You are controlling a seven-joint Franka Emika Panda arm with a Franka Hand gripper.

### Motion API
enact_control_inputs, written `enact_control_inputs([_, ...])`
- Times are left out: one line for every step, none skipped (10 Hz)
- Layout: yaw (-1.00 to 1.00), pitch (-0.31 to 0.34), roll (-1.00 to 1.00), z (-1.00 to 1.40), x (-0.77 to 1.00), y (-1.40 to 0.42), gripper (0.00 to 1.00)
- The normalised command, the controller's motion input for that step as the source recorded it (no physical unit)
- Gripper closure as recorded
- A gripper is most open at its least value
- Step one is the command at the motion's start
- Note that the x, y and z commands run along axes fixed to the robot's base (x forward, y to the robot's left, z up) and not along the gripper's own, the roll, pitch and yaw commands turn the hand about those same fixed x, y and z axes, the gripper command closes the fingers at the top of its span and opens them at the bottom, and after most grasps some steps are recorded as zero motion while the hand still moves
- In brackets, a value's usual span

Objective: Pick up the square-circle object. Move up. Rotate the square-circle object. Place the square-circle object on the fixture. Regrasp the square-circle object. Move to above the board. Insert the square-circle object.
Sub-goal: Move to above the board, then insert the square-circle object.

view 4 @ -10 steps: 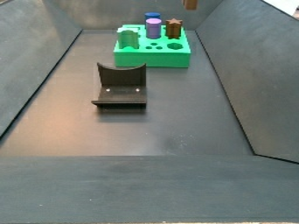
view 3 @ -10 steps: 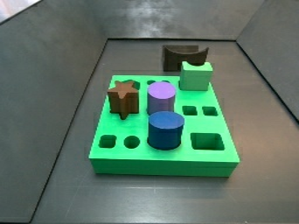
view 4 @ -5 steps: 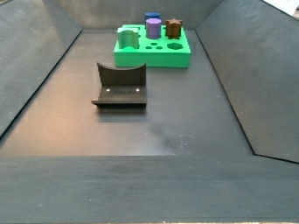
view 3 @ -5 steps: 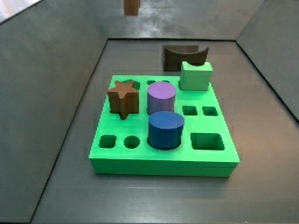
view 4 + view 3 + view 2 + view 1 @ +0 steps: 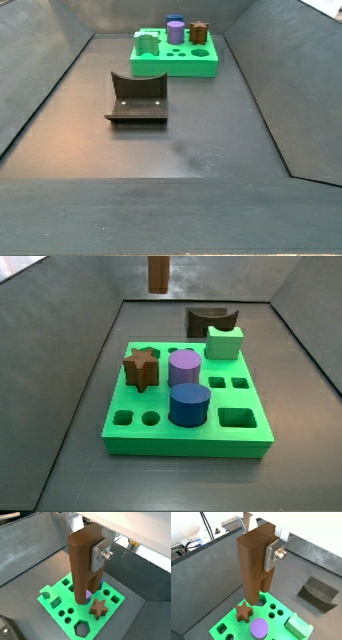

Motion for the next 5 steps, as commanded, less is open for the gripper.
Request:
enact_control_inputs([0.01, 0.101, 0.07, 0.02, 0.09, -0.17, 1.00])
enact_control_inputs([-1.00, -0.034, 0.00, 0.00, 0.00, 0.00, 1.00])
enact_control_inputs([-1.00, -0.060, 0.00, 0.00, 0.00, 0.00, 1.00])
enact_control_inputs([-1.00, -0.069, 0.00, -0.03, 0.00, 0.00, 1.00])
enact_control_inputs([-1.00, -0.069, 0.00, -0.03, 0.00, 0.00, 1.00])
